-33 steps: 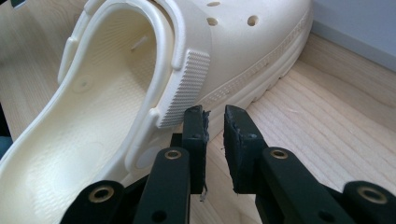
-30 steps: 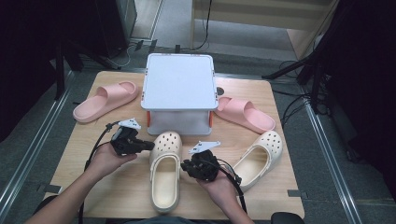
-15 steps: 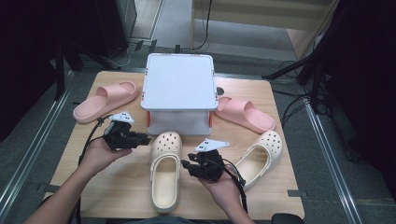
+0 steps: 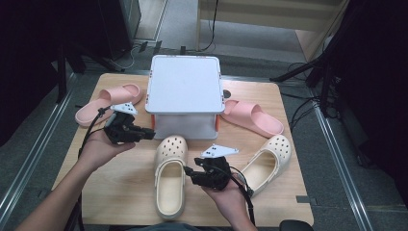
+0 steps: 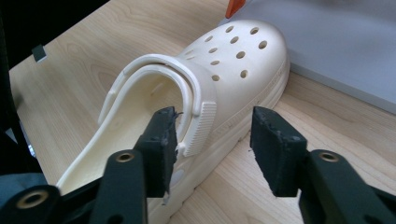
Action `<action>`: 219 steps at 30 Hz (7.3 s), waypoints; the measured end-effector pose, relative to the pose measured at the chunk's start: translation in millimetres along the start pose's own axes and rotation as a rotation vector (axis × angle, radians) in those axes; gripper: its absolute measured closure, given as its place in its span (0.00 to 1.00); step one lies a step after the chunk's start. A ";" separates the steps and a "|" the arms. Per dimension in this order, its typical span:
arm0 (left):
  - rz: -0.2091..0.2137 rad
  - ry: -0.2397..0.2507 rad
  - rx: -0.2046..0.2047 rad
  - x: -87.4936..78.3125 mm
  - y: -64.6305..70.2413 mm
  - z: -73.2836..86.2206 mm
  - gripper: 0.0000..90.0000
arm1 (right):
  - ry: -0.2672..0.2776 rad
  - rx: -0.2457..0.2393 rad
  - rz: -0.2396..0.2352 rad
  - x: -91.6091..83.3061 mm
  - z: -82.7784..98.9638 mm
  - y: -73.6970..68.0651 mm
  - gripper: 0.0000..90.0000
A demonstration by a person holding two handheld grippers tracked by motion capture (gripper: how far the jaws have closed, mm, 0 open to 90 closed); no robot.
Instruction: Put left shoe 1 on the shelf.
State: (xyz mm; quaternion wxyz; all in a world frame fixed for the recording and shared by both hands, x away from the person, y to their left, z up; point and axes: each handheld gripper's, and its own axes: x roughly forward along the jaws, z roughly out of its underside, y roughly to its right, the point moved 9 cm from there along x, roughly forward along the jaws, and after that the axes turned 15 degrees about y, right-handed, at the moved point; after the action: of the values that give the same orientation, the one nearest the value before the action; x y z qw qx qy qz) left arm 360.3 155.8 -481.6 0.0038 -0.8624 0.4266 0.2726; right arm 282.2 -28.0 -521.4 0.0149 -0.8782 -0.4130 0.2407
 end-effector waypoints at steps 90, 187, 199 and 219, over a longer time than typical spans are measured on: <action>-0.069 0.056 0.046 11.6 -33.4 -64.8 0.94 | 0.077 0.046 0.271 92.5 -45.2 67.1 0.65; -0.071 0.074 0.045 10.2 -33.9 -63.6 0.93 | -0.039 -0.035 0.000 91.8 0.3 9.0 1.00; -0.069 0.082 0.046 9.5 -34.5 -62.9 0.93 | -0.013 -0.074 0.057 122.7 -16.4 20.9 0.99; -0.081 0.081 0.046 9.0 -34.0 -63.1 0.92 | -0.003 -0.021 0.002 125.2 -30.4 15.5 0.96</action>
State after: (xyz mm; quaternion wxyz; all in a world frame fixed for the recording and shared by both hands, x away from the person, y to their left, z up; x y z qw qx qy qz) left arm 419.2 155.8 -439.8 0.0173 -0.8890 0.3972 0.2272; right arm 374.5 58.7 -549.4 0.0052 -0.8784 -0.4148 0.2375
